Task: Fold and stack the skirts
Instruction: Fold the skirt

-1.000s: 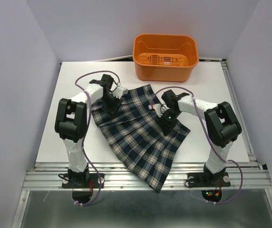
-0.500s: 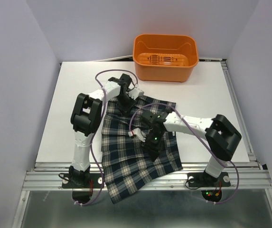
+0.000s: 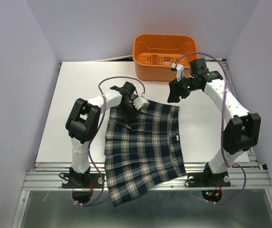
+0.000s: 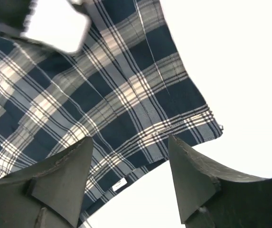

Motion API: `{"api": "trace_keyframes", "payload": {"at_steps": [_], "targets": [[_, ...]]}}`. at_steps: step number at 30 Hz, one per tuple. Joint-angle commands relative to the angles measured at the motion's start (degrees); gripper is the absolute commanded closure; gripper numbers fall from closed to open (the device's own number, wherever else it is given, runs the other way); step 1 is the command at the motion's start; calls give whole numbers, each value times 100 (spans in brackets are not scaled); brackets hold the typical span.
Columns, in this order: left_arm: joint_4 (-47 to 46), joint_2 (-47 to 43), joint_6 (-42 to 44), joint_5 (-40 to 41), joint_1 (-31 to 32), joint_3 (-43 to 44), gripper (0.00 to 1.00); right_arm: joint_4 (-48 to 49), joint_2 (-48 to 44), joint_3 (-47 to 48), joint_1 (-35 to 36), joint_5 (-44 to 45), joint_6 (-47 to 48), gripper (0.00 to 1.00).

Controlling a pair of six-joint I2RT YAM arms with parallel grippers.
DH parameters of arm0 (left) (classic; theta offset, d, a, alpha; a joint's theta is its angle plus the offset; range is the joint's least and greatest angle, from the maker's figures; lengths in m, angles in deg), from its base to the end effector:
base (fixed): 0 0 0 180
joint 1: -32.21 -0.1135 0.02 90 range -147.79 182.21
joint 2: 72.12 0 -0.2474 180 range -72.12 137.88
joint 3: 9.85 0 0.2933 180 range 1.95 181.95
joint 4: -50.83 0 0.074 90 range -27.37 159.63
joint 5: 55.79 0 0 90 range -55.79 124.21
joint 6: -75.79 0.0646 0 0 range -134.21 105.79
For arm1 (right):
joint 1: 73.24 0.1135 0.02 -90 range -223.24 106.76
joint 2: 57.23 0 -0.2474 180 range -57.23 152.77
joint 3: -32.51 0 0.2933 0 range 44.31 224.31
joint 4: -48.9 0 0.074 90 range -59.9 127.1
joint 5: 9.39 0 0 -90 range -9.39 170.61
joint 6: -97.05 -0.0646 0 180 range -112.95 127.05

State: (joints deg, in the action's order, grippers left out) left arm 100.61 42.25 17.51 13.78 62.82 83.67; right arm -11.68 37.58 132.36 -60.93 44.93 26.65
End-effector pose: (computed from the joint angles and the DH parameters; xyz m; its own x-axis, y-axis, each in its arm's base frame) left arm 0.3679 -0.2439 0.1075 -0.3874 0.8017 -0.4553 0.9175 0.3833 -0.1057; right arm 0.3871 0.1230 0.2815 -0.5926 -0.4082 -0.6944 -0.7371 0.6224 0.2632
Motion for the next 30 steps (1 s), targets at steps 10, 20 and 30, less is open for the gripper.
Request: {"api": "trace_keyframes", "payload": {"at_steps": [10,20,30], "targets": [[149,-864,1317,-383,-371,1291,33,394,1954,415,-520,957,1011,29],[-386,577,1740,-128,-591,2894,33,676,2508,292,-520,563,1125,37],[-704,1448,2443,187,-618,3114,32,694,2517,11,-520,615,1442,64]]}}
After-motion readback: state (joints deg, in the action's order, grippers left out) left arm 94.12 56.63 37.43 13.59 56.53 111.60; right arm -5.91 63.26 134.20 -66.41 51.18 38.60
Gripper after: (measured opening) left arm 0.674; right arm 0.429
